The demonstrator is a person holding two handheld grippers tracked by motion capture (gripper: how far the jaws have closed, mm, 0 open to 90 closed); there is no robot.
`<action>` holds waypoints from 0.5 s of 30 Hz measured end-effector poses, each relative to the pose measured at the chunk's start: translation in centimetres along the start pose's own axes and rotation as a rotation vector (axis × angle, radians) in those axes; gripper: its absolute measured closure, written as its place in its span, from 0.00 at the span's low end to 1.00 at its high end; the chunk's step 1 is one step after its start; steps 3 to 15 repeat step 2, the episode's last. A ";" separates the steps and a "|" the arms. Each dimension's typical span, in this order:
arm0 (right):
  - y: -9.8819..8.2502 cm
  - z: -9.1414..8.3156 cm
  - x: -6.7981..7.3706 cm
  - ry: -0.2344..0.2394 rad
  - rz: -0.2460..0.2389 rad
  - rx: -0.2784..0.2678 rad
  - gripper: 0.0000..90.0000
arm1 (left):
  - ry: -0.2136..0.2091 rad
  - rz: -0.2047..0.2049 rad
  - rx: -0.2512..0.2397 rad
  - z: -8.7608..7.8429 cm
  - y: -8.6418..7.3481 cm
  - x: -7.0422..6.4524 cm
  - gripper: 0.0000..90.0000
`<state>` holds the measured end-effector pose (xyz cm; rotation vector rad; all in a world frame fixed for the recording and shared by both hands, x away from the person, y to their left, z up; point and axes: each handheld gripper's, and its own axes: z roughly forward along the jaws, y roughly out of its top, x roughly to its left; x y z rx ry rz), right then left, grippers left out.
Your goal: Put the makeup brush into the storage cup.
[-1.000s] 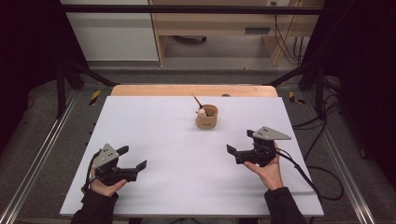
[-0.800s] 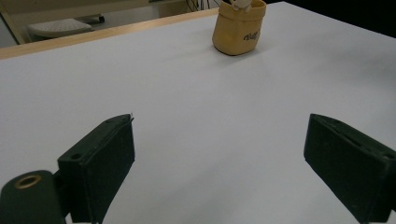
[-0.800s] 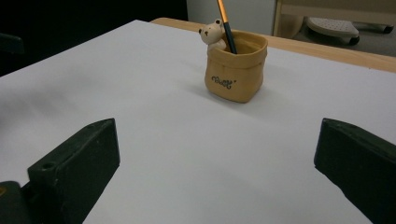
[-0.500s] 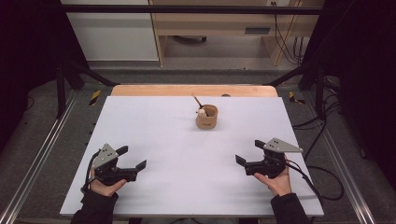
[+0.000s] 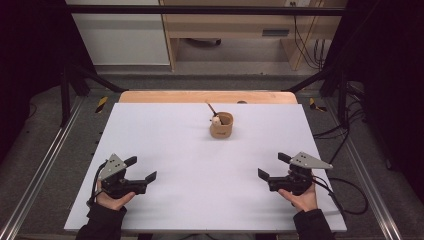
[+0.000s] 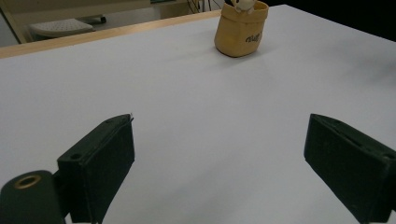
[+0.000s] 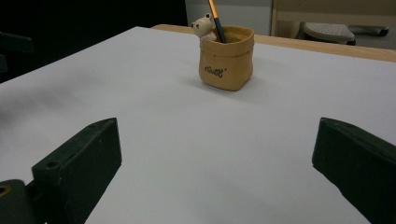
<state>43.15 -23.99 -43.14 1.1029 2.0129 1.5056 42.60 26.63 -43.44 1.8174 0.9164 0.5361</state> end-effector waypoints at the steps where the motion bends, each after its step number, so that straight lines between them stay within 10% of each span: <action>1: 0.0 -0.1 0.0 0.000 0.001 -0.001 0.02 | 0.001 -0.001 0.000 0.0 0.0 0.0 0.09; 15: 0.0 -0.1 0.0 0.000 0.004 -0.004 0.02 | 0.000 -0.001 0.002 0.1 0.0 0.0 0.09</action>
